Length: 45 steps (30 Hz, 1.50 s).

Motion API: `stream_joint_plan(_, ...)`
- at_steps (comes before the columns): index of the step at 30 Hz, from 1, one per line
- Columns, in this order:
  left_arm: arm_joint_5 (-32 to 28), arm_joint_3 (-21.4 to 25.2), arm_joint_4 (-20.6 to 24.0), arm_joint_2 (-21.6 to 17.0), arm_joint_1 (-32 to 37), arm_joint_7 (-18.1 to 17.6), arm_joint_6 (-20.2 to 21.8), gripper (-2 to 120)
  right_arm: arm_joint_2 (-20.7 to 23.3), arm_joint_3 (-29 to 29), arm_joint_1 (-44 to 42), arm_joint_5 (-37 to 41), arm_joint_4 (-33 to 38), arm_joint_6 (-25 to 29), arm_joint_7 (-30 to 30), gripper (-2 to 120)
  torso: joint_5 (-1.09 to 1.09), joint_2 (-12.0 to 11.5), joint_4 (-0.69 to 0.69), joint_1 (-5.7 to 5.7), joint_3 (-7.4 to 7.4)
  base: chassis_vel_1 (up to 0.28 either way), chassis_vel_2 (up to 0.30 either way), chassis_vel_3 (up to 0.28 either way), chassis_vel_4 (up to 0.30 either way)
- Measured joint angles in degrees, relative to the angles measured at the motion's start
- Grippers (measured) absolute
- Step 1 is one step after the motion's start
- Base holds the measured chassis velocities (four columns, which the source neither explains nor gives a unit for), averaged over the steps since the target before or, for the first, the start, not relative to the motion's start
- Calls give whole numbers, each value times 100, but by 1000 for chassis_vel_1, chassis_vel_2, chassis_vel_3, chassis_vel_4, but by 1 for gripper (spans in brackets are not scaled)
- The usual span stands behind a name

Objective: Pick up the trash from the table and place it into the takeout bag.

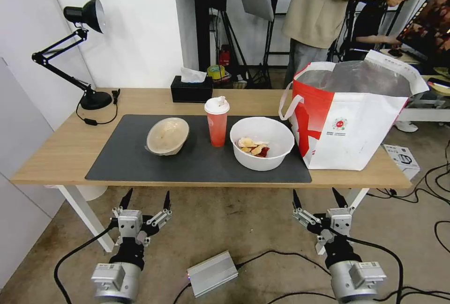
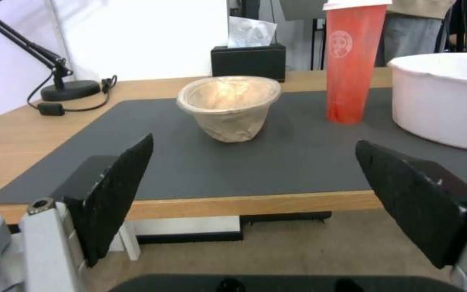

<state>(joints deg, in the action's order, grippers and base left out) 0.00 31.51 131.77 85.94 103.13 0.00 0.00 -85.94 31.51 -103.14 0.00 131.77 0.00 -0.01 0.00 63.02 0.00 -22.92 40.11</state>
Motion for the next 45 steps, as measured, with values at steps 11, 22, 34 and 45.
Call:
stream_joint_plan(11,110,14,-408,73,-168,-93,-290,100,117,1,121,20,-266,75,0,100,-1,0,0,0,0,0,0,0,0)
stream_joint_plan(22,502,73,-1832,331,-751,-429,-1371,100,708,15,751,162,-1634,524,-24,100,2,-1,0,-2,1,0,0,0,0)
stream_joint_plan(34,304,147,-1696,301,-575,-439,-2192,100,1829,57,1164,571,-2055,1052,-321,100,0,-1,0,-1,1,0,0,0,0)
stream_joint_plan(45,469,242,-780,269,-32,-291,-2135,100,2326,163,874,875,-1249,862,-360,100,-1,0,0,1,0,0,0,0,0)
